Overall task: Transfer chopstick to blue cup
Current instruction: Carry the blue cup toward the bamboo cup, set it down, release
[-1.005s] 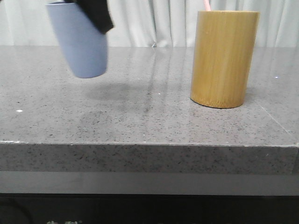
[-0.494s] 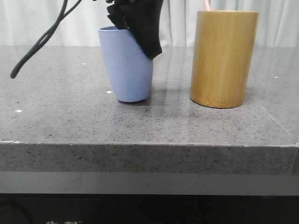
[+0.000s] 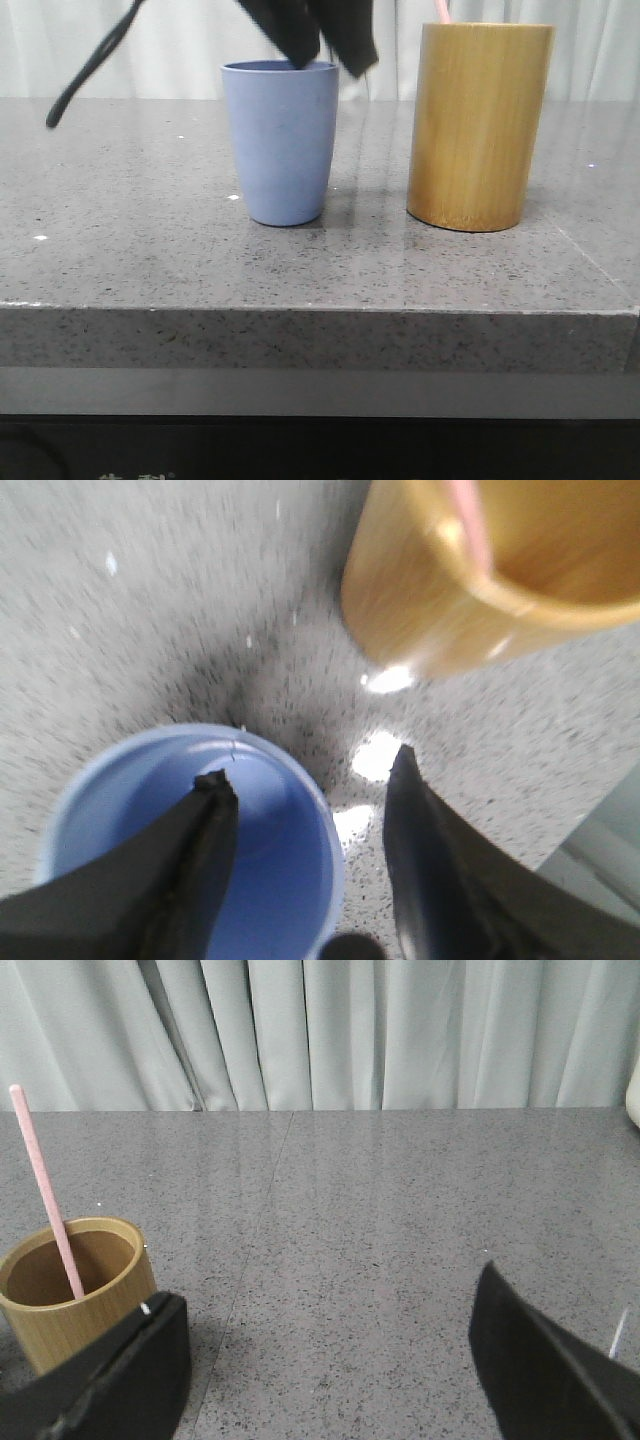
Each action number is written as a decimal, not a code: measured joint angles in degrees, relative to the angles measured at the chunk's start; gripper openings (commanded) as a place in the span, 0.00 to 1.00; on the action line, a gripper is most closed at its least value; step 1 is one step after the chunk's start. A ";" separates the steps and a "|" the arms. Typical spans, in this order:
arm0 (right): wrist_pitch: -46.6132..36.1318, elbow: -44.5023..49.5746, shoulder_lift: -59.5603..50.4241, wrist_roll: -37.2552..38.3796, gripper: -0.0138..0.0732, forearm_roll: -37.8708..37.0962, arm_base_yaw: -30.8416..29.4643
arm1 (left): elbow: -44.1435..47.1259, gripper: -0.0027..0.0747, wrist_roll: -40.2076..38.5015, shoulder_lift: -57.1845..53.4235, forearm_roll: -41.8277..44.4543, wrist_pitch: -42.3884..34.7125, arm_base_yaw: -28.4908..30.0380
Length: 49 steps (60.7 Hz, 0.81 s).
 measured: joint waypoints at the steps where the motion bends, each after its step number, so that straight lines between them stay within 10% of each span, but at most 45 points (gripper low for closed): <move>1: 0.00 0.00 0.00 0.00 0.83 0.00 0.00 | -0.14 0.50 0.00 -0.48 0.00 0.00 0.00; 27: 0.00 0.00 0.00 0.00 0.83 0.00 0.00 | 8.55 0.02 0.00 -15.43 3.97 0.45 6.83; 49: 0.00 0.00 0.00 0.00 0.83 0.00 0.00 | 29.26 0.01 -1.26 -32.37 1.56 -2.70 26.25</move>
